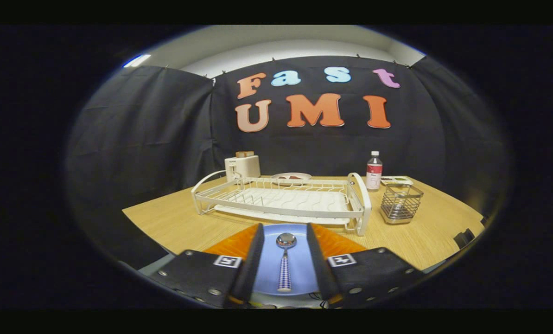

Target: Take the plate from the dish rack, then take the spoon from the basket and place it into the plate.

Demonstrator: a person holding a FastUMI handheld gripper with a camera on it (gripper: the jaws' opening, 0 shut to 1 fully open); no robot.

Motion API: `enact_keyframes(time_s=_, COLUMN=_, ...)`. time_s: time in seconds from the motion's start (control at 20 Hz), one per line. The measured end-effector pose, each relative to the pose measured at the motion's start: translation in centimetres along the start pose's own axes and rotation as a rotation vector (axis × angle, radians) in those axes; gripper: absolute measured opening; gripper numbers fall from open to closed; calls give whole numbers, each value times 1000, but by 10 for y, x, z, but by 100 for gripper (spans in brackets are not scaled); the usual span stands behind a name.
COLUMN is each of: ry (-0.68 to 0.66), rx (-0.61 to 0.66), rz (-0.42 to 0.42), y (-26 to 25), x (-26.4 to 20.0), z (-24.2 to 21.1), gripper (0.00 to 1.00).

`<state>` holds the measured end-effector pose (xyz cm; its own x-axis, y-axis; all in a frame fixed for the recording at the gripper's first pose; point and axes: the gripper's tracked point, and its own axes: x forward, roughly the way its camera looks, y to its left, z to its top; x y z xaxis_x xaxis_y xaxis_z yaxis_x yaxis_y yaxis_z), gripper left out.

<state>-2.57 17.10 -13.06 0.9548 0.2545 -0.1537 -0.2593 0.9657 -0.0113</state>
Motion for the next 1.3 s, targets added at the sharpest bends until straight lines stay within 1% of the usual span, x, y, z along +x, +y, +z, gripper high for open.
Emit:
enact_keyframes(time_s=0.1, ry=0, rx=-9, rz=-19, y=-7, x=1, z=4, gripper=88)
enact_keyframes(time_s=0.2, ry=3, rx=0, rz=-23, y=-11, x=2, z=6, gripper=97)
enact_keyframes(time_s=0.3, ry=5, rx=4, rz=-32, y=-20, x=3, z=10, gripper=98)
enact_keyframes(time_s=0.4, ry=-5, rx=-7, rz=-59, y=-36, x=2, z=17, gripper=98)
enact_keyframes(time_s=0.65, ry=-24, rx=15, rz=-118, y=-83, x=-4, z=39, gripper=98)
enact_keyframes(time_s=1.0, ry=-78, rx=15, rz=-247, y=-162, x=-26, z=74, gripper=98)
enact_keyframes(time_s=1.15, ry=-91, rx=17, rz=-280, y=-178, x=-34, z=79, gripper=97)
enact_keyframes(time_s=1.3, ry=-85, rx=20, rz=-286, y=-182, x=-38, z=76, gripper=97)
